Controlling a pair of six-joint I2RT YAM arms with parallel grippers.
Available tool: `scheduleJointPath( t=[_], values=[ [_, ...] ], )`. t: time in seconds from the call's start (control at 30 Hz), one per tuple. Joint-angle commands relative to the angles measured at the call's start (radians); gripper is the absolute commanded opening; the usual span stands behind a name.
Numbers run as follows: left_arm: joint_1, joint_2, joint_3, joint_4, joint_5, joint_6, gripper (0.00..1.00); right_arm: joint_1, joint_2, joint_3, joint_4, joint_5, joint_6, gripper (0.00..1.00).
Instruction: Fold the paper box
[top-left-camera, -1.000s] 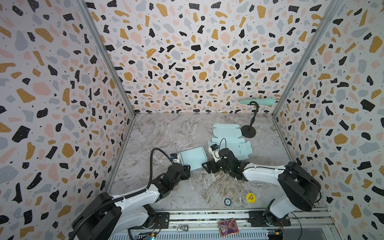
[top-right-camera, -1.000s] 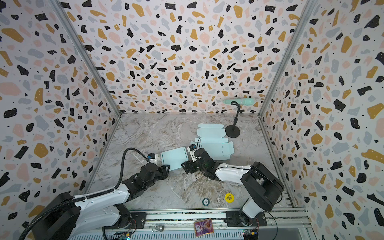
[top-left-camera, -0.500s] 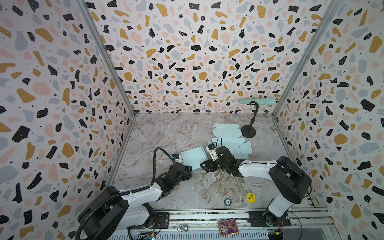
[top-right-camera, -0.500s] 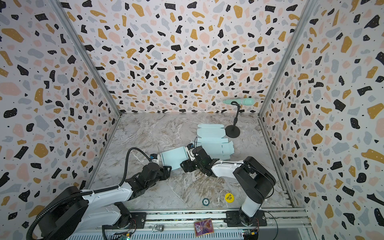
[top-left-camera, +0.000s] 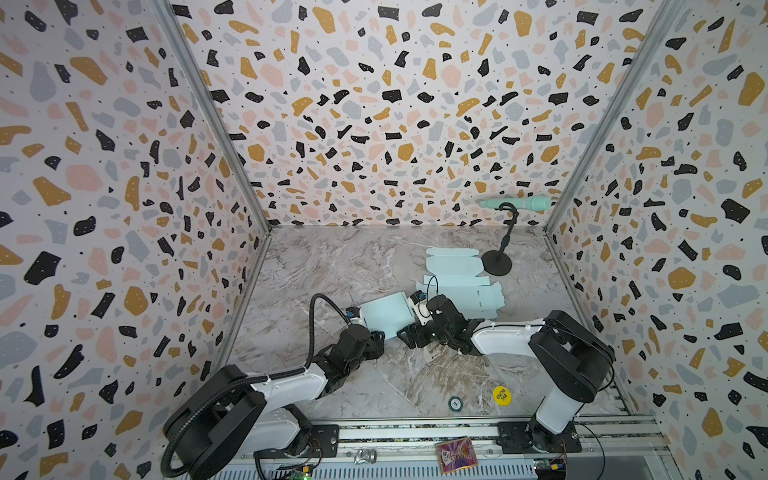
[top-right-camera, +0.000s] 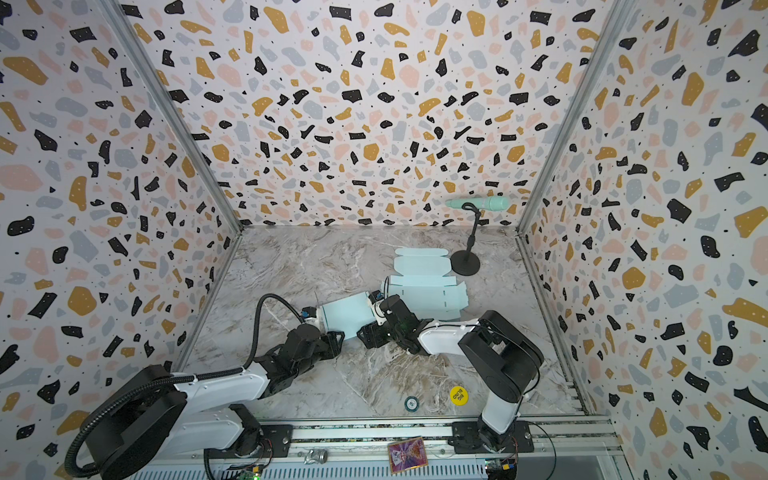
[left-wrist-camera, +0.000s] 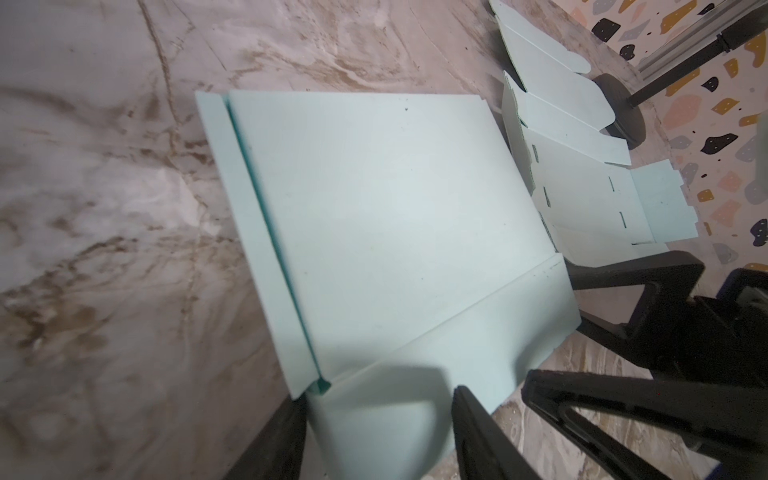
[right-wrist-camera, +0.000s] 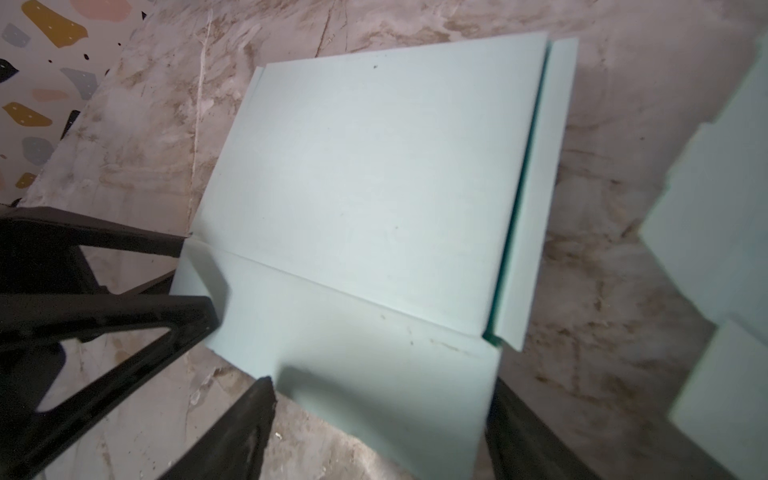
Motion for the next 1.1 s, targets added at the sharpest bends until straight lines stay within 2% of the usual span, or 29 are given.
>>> scheduleJointPath(
  t=[0.0,0.43,1.07],
  values=[
    [0.0,0.004,0.01,0.065,0.014,-0.002,0.58,0.021,-0.006,0.041,-0.006,-0.011,-0.013,0.79],
    [0.016,0.05,0.002,0.116,0.025,-0.007,0.53,0.023,0.056,0.088,-0.03,0.057,-0.055,0.71],
    [0.065,-0.037,-0.02,0.042,0.028,0.025,0.54,0.013,0.032,0.082,-0.027,0.072,-0.056,0.7]
  ],
)
